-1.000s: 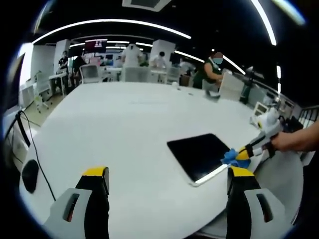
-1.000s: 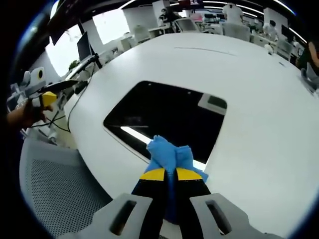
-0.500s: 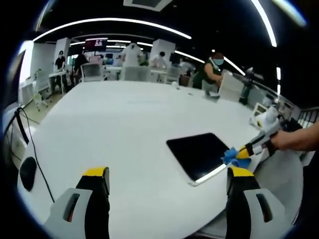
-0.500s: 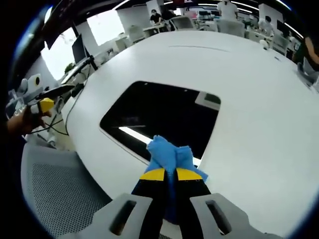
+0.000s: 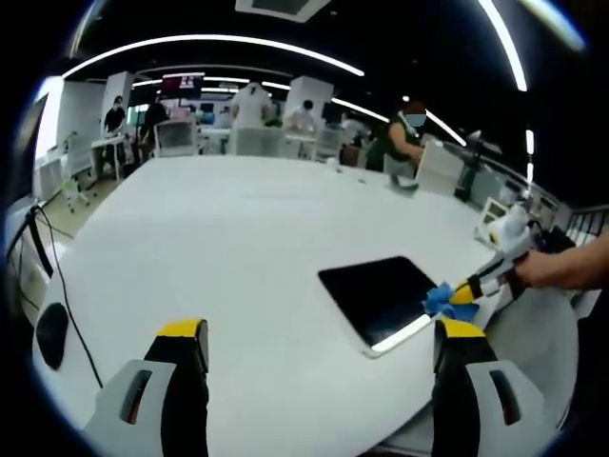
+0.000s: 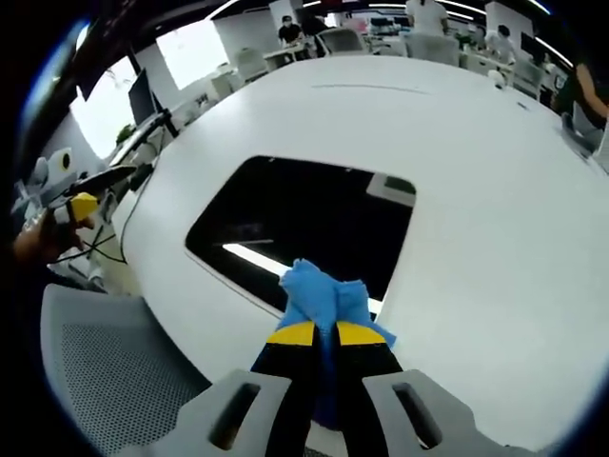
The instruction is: Wipe the mirror surface with the cleaning cloth until all visible marks leave the cleaned area.
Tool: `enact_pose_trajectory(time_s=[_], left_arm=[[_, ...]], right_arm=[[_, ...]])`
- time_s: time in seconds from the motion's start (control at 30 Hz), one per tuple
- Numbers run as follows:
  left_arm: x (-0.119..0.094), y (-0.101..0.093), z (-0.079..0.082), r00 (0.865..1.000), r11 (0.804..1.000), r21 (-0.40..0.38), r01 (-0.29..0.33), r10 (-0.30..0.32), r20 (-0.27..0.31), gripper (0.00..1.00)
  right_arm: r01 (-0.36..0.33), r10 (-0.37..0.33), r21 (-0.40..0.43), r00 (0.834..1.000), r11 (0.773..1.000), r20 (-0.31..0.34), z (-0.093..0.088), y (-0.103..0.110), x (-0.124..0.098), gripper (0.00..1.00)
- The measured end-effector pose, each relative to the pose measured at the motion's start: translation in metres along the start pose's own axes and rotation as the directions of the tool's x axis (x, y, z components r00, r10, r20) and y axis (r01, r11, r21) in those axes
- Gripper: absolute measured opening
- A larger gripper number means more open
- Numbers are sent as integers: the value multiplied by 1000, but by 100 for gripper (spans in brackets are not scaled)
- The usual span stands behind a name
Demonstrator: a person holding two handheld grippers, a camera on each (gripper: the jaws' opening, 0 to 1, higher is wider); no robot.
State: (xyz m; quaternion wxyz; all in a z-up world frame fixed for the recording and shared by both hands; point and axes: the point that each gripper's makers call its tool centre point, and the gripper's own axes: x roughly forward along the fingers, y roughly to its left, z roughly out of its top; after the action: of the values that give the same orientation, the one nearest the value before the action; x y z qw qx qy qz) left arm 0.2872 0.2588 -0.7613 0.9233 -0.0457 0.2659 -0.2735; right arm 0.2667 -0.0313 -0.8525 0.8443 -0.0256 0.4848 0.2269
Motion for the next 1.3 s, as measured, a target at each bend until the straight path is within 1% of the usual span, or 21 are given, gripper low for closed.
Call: enact_pose_trajectory(time_s=[0.2,0.27,0.3,0.33,0.4,0.57,0.73,1.07,1.13,1.3], left_arm=[[0,0,-2,1000,999,33,3,-2,-7,99],[0,3,-3,1000,999,51,-10,10,-13,99],[0,6,-3,1000,997,68,-25,26,-8,99],[0,7,-1,1000,997,73,-26,26,3,99],[0,6,1,1000,998,66,-22,21,18,99],[0,6,3,1000,997,68,-21,19,21,99],[0,6,2,1000,998,64,-23,23,11,99],[-2,7,7,999,997,66,-42,41,17,99],[0,9,6,999,998,47,-41,41,13,99],[1,9,5,999,998,37,-41,41,2,99]], right_arm=[[12,-12,22,1000,1000,-17,4,-2,3,0],[17,-16,25,1000,1000,-24,6,-3,4,0],[21,-21,24,999,999,-25,8,-4,5,0],[24,-23,29,999,999,-27,9,-5,5,0],[27,-26,28,999,999,-28,11,-6,6,0],[28,-27,39,999,999,-31,16,-9,9,0],[29,-28,40,999,999,-31,21,-12,12,0],[27,-26,40,999,999,-35,28,-16,16,0],[28,-27,41,999,999,-35,30,-17,17,0],[31,-30,50,999,998,-32,35,-20,20,0]])
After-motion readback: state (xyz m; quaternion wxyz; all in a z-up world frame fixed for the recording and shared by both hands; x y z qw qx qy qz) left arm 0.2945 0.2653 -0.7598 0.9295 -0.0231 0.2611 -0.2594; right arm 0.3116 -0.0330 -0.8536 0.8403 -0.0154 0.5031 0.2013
